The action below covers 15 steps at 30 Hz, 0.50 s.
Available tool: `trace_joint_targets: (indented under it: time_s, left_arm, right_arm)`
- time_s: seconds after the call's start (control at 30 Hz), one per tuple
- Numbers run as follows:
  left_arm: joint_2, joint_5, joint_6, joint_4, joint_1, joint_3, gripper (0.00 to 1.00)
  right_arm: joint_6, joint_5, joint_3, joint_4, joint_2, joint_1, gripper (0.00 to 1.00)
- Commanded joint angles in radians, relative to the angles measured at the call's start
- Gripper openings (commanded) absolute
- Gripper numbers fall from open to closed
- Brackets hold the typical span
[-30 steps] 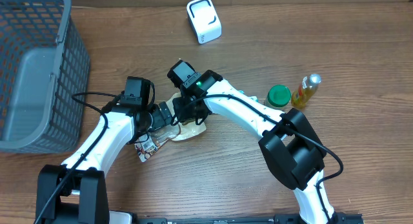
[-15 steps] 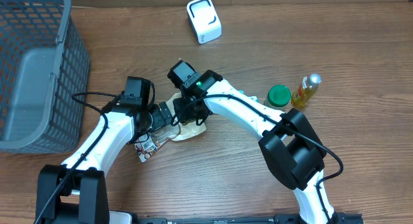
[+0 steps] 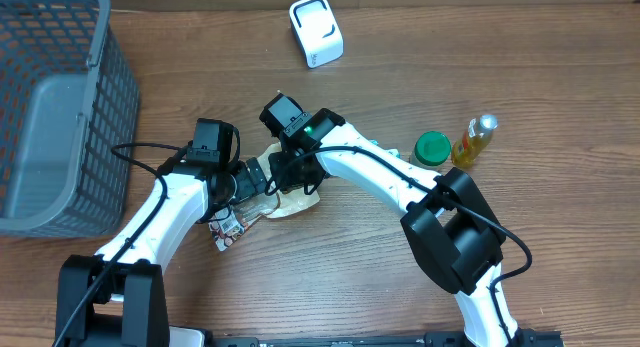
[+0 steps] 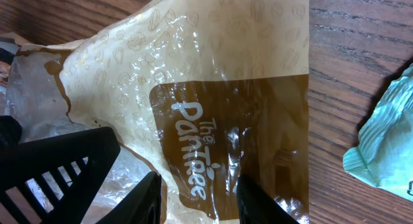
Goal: Scan the item barcode
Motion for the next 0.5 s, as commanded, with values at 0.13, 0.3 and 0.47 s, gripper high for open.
trace_joint_targets:
  time_s: [0.13,0.3,0.47]
  left_arm:
    - [0.018,0.015,0.005,-0.014,0.001,-0.024,1.00]
    - [0.018,0.015,0.005,-0.014,0.001,-0.024,1.00]
    - [0.018,-0.134,0.005,0.010,0.001,-0.024,0.99]
  right_arm:
    - [-0.003,0.008,0.014,0.011,-0.013,0.003,0.37]
    - [-0.003,0.008,0.014,0.015,-0.013,0.003,0.38]
    - [-0.003,0.008,0.014,0.014,-0.013,0.003,0.38]
